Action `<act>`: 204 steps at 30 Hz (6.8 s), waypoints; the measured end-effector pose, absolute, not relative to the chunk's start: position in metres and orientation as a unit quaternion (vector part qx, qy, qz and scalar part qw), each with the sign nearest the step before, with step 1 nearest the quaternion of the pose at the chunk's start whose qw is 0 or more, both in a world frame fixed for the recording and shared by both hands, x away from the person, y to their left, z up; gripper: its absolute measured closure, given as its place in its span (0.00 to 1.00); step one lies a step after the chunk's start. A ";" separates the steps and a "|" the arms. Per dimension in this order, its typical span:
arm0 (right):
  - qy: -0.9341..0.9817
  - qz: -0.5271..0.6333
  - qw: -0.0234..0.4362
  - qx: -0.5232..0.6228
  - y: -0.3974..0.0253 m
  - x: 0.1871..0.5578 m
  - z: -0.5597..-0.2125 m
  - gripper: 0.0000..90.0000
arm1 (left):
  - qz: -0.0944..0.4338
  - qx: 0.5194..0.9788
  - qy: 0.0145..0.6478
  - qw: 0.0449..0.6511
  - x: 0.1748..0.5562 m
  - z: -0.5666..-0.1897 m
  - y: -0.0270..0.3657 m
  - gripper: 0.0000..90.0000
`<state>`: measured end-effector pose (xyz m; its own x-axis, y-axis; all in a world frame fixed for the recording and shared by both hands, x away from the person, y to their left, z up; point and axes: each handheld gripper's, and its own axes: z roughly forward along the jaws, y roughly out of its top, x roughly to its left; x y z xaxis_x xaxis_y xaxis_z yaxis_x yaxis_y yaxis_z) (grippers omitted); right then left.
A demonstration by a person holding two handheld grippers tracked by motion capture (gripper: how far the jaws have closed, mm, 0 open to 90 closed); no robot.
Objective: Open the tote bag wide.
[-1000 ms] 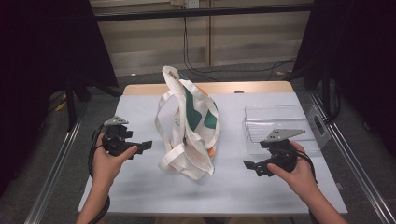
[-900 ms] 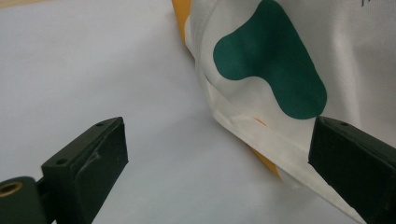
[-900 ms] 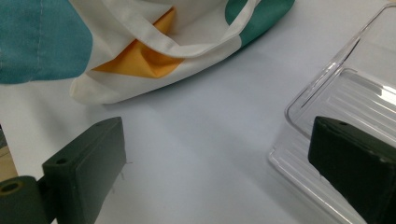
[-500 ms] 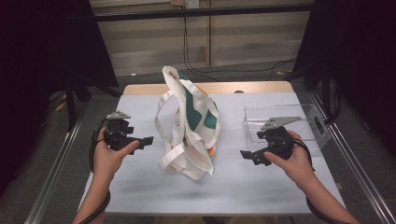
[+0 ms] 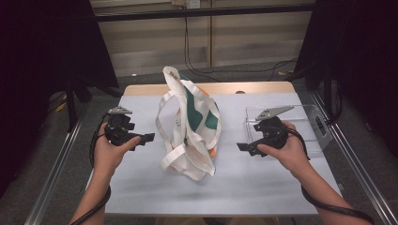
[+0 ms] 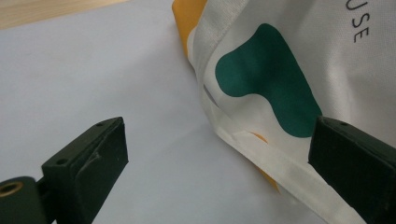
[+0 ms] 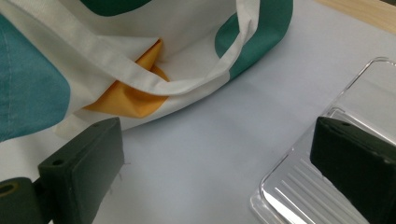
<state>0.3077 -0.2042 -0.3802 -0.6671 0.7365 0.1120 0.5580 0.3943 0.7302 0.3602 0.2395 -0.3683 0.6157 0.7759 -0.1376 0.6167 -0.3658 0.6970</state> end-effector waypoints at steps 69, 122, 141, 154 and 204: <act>0.827 0.417 0.119 0.359 -0.144 0.390 -0.360 0.21 | 0.091 0.833 0.399 0.371 0.402 -0.340 0.206 0.29; 0.815 0.449 0.118 0.346 -0.132 0.419 -0.348 0.92 | 0.089 0.845 0.381 0.364 0.411 -0.340 0.189 0.70; 0.818 0.465 0.101 0.322 -0.117 0.424 -0.351 0.91 | 0.091 0.853 0.371 0.355 0.412 -0.339 0.183 0.90; 0.807 0.455 0.098 0.364 -0.142 0.423 -0.359 0.98 | 0.082 0.856 0.377 0.345 0.416 -0.342 0.185 0.98; 0.792 0.414 0.099 0.437 -0.201 0.410 -0.393 0.98 | 0.078 0.833 0.443 0.323 0.426 -0.367 0.222 0.98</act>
<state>0.4102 -0.2011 -0.3932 -0.5979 0.7750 0.2048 0.6105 0.2747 0.7428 0.4255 0.2223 -0.3669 0.5961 0.7878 -0.1551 0.6866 -0.4000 0.6071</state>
